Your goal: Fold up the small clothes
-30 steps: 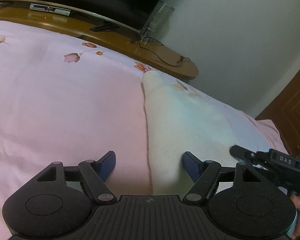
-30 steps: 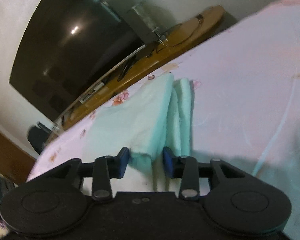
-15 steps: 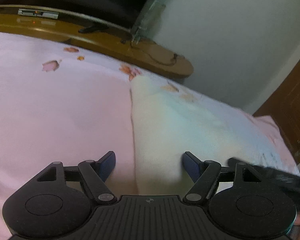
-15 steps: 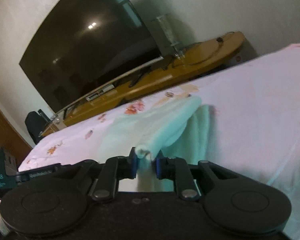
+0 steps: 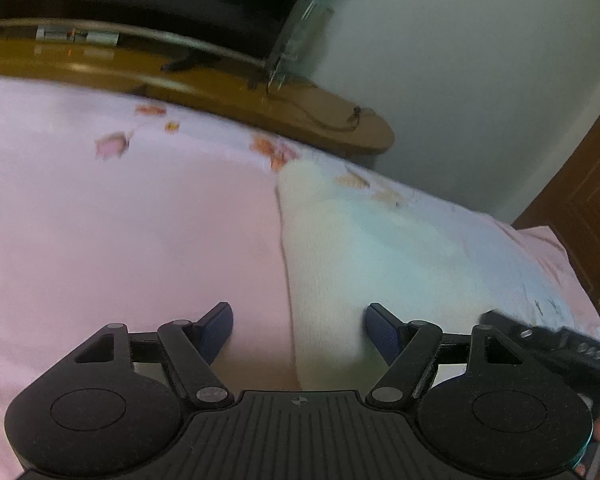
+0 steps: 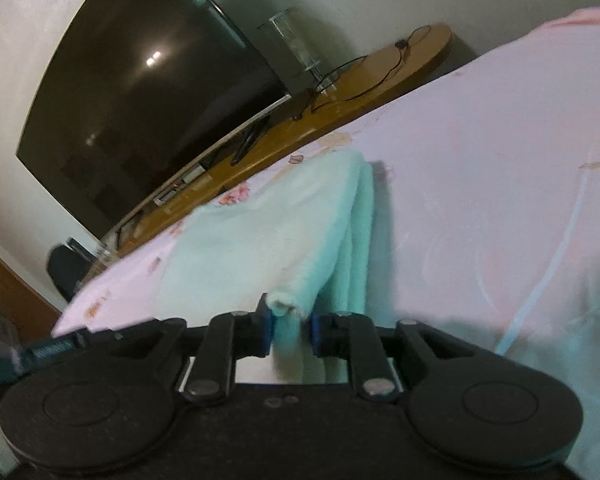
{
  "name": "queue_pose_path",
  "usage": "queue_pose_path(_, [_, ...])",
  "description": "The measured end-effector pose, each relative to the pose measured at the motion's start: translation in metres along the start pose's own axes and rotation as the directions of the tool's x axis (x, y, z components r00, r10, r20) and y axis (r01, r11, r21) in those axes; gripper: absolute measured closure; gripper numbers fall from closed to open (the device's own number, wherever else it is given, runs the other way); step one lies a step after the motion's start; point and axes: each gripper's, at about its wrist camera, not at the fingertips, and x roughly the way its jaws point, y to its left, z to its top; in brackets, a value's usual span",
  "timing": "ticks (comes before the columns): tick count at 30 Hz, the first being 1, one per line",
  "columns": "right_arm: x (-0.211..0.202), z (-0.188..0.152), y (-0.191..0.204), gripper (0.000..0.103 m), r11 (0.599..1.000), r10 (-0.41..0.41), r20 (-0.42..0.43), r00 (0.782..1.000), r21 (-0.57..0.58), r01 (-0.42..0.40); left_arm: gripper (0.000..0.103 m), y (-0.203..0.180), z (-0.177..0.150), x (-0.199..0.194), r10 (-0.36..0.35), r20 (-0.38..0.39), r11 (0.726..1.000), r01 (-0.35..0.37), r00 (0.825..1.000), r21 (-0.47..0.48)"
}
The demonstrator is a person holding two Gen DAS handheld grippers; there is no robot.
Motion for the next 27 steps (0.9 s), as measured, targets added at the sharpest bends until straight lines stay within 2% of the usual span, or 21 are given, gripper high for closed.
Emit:
queue_pose_path(1, [-0.006,0.002,0.000,0.068,1.000,0.002,0.040,0.999,-0.008,-0.001,0.030,0.000,0.004,0.001,-0.001,0.007,1.000,0.001,1.000,0.001])
queue_pose_path(2, [-0.009,0.005,-0.003,0.067,1.000,0.005,0.067,0.998,-0.007,-0.004,0.030,-0.001,0.009,0.004,0.000,0.010,1.000,0.000,1.000,0.000])
queue_pose_path(5, [-0.004,0.019,-0.015,0.067,0.999,0.028,0.114,0.993,0.030,-0.032,0.030,-0.002,0.021,0.017,0.014,0.019,1.000,-0.014,1.000,0.007])
queue_pose_path(10, [0.026,0.033,-0.022,0.066,1.000,0.005,0.070,0.998,0.027,-0.007,0.030,-0.005,0.026,0.039,0.012,-0.003,1.000,-0.012,1.000,0.002])
queue_pose_path(11, [0.030,0.033,-0.020,0.067,1.000,-0.004,0.060,0.998,0.014,0.004,0.030,-0.007,0.026,0.043,0.007,-0.015,1.000,-0.007,1.000,0.004])
queue_pose_path(13, [0.033,0.034,-0.013,0.089,0.998,-0.021,0.058,0.998,-0.066,0.025,0.030,-0.012,0.026,0.048,-0.017,-0.036,1.000,0.018,0.999,0.007])
queue_pose_path(16, [0.026,0.030,-0.009,0.096,0.983,-0.103,0.084,0.991,-0.140,0.114,0.030,-0.026,0.020,0.052,0.001,-0.049,0.998,0.002,0.999,0.068])
queue_pose_path(19, [0.032,0.029,-0.020,0.095,0.983,-0.123,0.061,0.991,-0.127,0.130,0.030,-0.028,0.018,0.053,0.004,-0.045,0.998,-0.001,0.999,0.065])
queue_pose_path(21, [0.033,0.030,-0.015,0.093,0.981,-0.134,0.058,0.989,-0.134,0.140,0.030,-0.024,0.017,0.047,-0.003,-0.045,0.999,0.005,0.999,0.053])
queue_pose_path(24, [0.023,0.030,-0.005,0.072,0.981,-0.149,0.077,0.986,-0.116,0.157,0.030,-0.016,0.009,0.028,-0.016,-0.019,0.998,0.017,1.000,0.054])
queue_pose_path(27, [0.004,0.018,0.011,0.067,0.979,-0.130,0.083,0.988,-0.150,0.141,0.030,-0.009,-0.003,0.019,-0.028,-0.031,0.999,0.029,0.999,0.029])
